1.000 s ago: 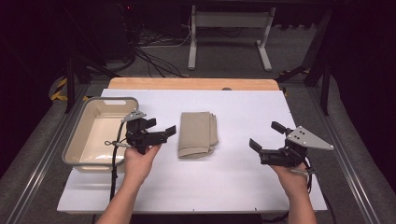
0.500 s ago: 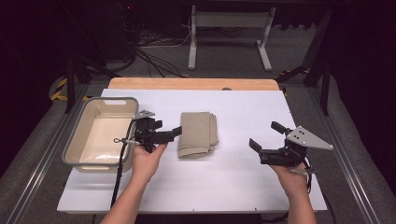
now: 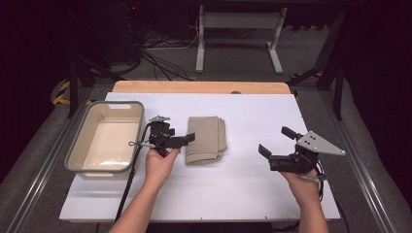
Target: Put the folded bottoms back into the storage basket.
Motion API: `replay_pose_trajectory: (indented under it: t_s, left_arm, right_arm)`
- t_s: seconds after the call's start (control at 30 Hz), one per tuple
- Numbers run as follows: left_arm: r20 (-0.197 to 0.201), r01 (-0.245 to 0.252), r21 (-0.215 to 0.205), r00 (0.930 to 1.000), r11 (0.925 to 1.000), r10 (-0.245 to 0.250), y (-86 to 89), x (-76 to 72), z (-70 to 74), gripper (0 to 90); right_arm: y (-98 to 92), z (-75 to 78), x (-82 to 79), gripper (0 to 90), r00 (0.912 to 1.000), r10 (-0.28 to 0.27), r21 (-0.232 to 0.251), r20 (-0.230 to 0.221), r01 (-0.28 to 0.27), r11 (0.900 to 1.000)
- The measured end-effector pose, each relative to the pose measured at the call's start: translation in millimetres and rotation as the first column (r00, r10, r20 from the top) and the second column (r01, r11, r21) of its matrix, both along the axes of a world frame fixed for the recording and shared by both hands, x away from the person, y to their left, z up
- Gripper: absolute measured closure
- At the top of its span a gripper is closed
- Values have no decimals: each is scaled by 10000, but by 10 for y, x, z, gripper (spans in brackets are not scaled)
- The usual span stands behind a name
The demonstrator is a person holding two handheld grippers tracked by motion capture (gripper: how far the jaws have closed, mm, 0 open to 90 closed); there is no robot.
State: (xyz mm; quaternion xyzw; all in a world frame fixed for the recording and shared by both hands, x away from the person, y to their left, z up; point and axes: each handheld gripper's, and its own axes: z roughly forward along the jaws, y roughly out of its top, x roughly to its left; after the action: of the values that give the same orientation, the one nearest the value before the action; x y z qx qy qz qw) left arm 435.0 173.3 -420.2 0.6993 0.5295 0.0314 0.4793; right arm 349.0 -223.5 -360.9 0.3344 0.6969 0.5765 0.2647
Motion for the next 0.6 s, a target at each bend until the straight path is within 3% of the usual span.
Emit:
replay_pose_trajectory:
  t_s: [0.13,0.33,0.6]
  left_arm:
    - [-608,90,-598,9981,9982,-126,15,98,-86,44]
    - [-1448,186,-1263,9888,9918,-370,48,197,-189,55]
    - [-2093,511,-1849,9737,9814,-901,20,262,-272,62]
  right_arm:
    - [9,-2,0,0,10000,17,-32,-5,-17,10000]
    - [-3,2,1,0,10000,-10,5,9,10,10000]
    - [6,5,-3,0,10000,27,24,-19,-27,10000]
